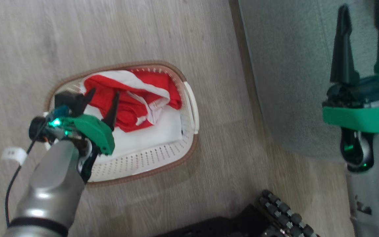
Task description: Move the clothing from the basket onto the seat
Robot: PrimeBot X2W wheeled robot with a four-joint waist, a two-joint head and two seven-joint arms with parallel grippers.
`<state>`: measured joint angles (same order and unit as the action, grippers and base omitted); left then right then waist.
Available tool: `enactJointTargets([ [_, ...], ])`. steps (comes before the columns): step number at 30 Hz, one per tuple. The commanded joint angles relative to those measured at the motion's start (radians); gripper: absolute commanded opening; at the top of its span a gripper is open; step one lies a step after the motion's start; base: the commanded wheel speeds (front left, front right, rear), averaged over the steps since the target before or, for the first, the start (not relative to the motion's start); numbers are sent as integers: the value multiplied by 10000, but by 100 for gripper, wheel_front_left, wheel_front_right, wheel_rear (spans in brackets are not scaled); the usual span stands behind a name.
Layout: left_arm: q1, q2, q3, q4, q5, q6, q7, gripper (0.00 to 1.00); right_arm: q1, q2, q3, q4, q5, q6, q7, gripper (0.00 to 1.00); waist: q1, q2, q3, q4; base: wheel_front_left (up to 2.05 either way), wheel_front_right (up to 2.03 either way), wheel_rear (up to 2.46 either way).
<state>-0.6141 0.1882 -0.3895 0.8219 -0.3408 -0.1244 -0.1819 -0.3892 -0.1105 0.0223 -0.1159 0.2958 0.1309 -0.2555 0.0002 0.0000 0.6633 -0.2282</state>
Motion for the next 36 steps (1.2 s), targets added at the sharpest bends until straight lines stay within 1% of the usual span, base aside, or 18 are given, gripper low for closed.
enactJointTargets([
  [1,-325,171,89,45,-108,-53,9,100,-128,97,104,-467,-110,-2,-62,100,-2,0,560,-253,0,0,0],
  [5,-940,146,-254,727,-439,-59,345,100,-506,232,113,-744,-167,-2,-62,100,-2,0,1175,-429,0,0,0],
  [7,-1078,152,-337,872,-546,-60,434,100,-606,262,108,-794,-168,-2,-62,100,-2,0,1314,-466,0,0,0],
  [19,-2260,453,-1383,2343,-1282,-62,1310,100,-1510,544,120,-1413,-142,-2,-62,100,-2,0,2633,-884,0,0,0],
  [25,-2739,498,-1844,2836,-1554,-62,1678,100,-1656,588,221,-1526,-114,-2,-62,100,-2,0,2951,-1120,0,0,0],
  [32,-3155,608,-2506,3413,-1657,-63,2569,100,-1666,600,281,-1553,109,-2,-62,100,-2,0,3151,-1375,0,0,0],
  [33,-3196,626,-2724,3470,-1703,-63,2774,100,-1643,600,291,-1554,134,-2,-62,100,-2,0,3158,-1387,0,0,0],
  [36,-3270,650,-2946,3498,-1838,-63,2923,100,-1620,601,280,-1547,138,-2,-62,100,-2,0,3144,-1367,0,0,0],
])
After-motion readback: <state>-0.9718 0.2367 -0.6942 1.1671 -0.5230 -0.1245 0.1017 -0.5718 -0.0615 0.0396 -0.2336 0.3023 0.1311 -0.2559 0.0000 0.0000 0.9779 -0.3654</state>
